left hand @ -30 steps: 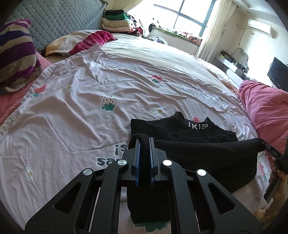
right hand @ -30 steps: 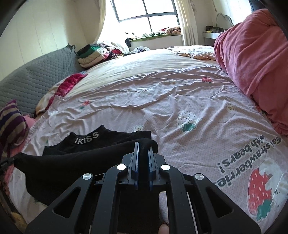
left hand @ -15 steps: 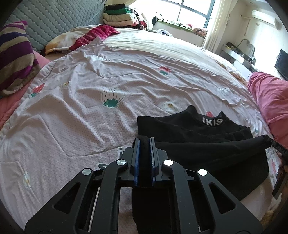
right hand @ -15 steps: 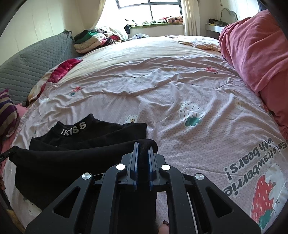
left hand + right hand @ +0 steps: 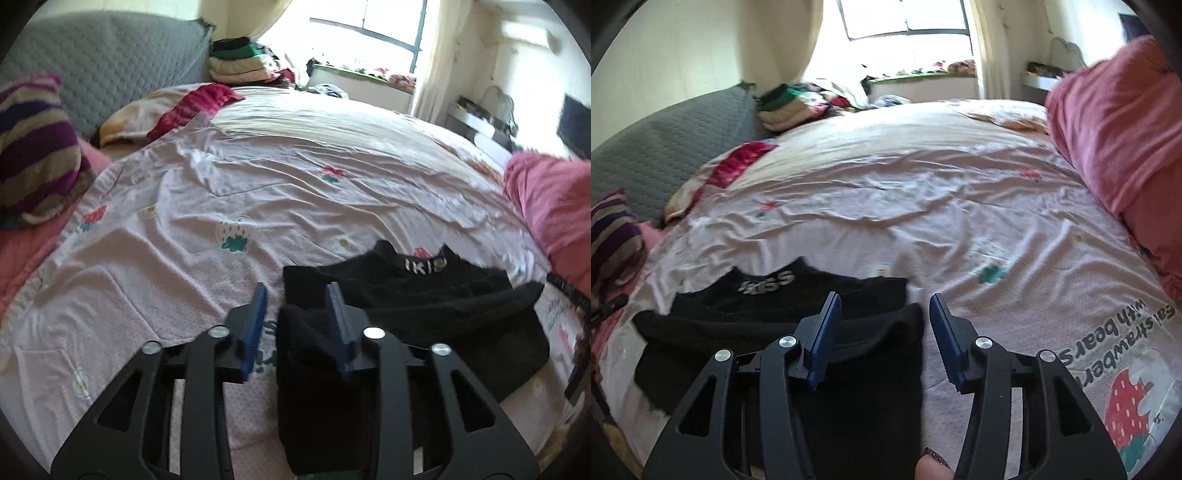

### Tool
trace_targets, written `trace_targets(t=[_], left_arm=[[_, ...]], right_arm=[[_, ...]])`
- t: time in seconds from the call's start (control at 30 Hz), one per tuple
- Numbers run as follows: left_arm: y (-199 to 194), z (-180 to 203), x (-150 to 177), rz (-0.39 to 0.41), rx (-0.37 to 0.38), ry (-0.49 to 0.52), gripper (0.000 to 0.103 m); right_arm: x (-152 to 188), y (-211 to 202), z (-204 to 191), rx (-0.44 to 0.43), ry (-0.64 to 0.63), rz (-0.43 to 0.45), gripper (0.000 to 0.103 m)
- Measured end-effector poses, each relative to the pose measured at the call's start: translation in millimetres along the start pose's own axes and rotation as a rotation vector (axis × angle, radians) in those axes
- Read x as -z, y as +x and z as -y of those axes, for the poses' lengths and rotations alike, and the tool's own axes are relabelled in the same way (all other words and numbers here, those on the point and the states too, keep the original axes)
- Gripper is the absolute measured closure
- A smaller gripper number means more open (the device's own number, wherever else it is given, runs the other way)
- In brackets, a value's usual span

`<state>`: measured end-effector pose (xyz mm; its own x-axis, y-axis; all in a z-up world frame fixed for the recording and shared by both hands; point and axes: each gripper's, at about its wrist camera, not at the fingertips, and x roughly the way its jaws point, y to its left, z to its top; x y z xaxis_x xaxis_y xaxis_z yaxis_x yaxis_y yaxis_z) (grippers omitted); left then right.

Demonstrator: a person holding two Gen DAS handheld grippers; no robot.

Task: Fold small clothes

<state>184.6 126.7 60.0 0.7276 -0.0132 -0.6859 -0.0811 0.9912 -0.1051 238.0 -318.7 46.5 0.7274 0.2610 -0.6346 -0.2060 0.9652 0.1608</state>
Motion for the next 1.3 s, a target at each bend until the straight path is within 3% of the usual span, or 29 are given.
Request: trace_targets(t=[0.07, 0.17, 0.23, 0.57, 0.7, 0.93, 1.3], left_arm=[[2.8, 12.2, 7.3, -0.027, 0.022, 0.033, 0.064], [8.5, 26.8, 19.1, -0.065, 0.032, 0.081, 0.063], [10.1, 36.9, 27.9, -0.084, 0.049, 0.113, 0.063], [22.3, 66.9, 61.9, -0.187, 0.122, 0.198, 0.063], [25.1, 68.8, 63.6, -0.188, 0.097, 0.219, 0.063], [46.6, 63.0, 54.7, -0.199, 0.03, 0.222, 0.063], [85.9, 47.5, 28.1, -0.206, 0.023, 0.126, 0.063]], right_arm=[[4.1, -1.3, -10.8, -0.039, -0.039, -0.021, 0.062], [12.0, 0.0, -29.9, -0.072, -0.121, -0.066, 0.076], [19.2, 0.9, -40.3, -0.081, -0.164, -0.088, 0.08], [54.8, 17.4, -51.7, -0.045, -0.245, -0.207, 0.08], [65.1, 27.3, -46.3, -0.018, -0.257, -0.236, 0.08], [55.5, 42.8, -33.8, 0.004, -0.207, -0.217, 0.08], [21.9, 82.7, -23.7, 0.009, -0.118, -0.208, 0.08]])
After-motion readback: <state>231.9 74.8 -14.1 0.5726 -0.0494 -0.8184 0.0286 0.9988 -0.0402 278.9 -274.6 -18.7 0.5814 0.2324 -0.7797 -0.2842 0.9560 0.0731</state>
